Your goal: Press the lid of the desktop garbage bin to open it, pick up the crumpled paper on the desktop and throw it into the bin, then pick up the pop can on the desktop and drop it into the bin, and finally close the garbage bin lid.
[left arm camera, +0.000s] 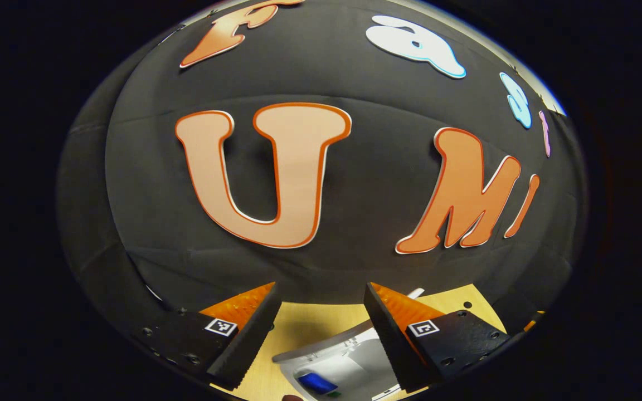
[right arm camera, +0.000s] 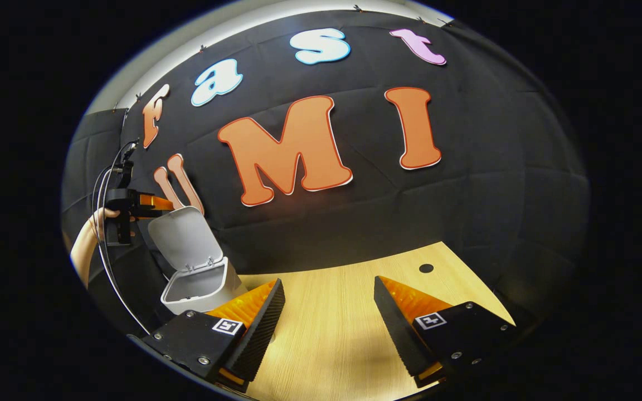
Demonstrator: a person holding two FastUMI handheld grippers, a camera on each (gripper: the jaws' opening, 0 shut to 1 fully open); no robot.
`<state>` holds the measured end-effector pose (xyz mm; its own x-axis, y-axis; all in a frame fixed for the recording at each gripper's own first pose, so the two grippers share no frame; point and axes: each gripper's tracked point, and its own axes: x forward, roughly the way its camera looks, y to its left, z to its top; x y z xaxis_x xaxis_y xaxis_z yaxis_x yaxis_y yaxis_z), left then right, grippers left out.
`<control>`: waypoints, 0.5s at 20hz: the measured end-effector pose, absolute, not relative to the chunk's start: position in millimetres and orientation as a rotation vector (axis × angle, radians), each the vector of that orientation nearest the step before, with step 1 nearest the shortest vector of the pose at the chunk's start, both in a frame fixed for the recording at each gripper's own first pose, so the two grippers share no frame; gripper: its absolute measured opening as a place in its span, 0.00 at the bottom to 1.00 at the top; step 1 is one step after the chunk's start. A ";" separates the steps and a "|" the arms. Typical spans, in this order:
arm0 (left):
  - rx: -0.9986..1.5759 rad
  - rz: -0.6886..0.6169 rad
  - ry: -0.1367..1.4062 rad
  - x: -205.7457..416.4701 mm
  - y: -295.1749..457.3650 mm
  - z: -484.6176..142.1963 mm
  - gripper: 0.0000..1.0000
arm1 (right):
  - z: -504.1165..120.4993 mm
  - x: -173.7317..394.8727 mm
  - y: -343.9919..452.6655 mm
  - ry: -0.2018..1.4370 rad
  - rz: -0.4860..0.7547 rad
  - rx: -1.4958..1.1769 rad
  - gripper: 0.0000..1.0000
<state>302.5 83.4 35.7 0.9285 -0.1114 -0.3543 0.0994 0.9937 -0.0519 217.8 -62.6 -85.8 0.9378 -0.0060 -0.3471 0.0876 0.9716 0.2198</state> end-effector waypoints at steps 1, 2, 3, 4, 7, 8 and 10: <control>-0.027 -0.114 0.364 301.2 81.2 34.0 0.95 | -87.7 218.0 -63.3 0.356 -0.052 0.236 0.96; -0.016 -0.118 0.361 300.5 79.7 33.5 0.95 | -88.9 218.7 -63.8 0.359 -0.056 0.236 0.96; -0.005 -0.121 0.353 298.1 77.8 34.0 0.95 | -90.2 218.3 -62.0 0.363 -0.054 0.237 0.96; 0.006 -0.127 0.352 295.4 76.4 33.8 0.95 | -90.7 218.9 -60.7 0.366 -0.051 0.236 0.96; 0.015 -0.155 0.351 279.9 67.6 31.7 0.95 | -91.2 219.4 -54.0 0.372 -0.034 0.232 0.96; 0.013 -0.165 0.351 274.7 64.5 30.3 0.95 | -91.7 219.6 -51.7 0.373 -0.028 0.232 0.96; 0.014 -0.186 0.348 265.1 56.9 24.8 0.95 | -90.8 221.2 -48.2 0.373 -0.017 0.234 0.96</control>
<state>265.1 56.9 24.8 0.9229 -0.1791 -0.3407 0.1841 0.9827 -0.0180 221.2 -48.2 -90.8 0.9315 0.0269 -0.3627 0.0588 0.9730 0.2231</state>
